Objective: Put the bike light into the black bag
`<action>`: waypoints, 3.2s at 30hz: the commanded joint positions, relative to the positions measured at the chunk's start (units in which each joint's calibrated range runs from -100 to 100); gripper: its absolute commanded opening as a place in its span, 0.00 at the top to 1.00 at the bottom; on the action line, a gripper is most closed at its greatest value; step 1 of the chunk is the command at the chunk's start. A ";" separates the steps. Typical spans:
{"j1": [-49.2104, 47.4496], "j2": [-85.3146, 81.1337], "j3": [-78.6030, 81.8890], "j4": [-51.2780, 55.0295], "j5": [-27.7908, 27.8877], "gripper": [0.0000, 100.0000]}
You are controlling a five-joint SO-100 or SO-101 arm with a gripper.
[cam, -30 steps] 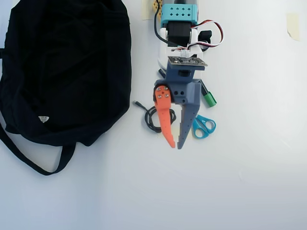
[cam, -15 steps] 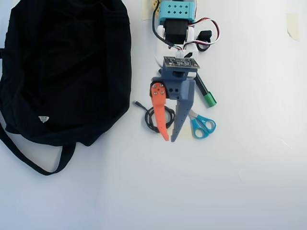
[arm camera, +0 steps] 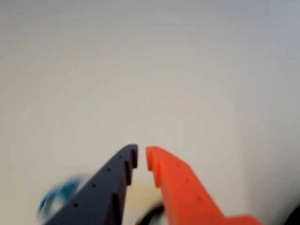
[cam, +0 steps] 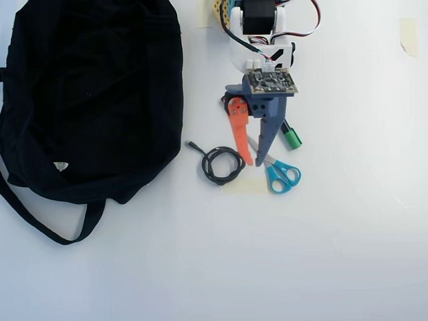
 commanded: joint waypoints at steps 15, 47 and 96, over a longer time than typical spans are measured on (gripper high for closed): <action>-11.48 -9.75 -3.48 47.28 5.88 0.98; -12.82 -10.58 28.05 37.89 6.66 0.98; -30.40 -9.75 34.79 30.39 -10.64 0.56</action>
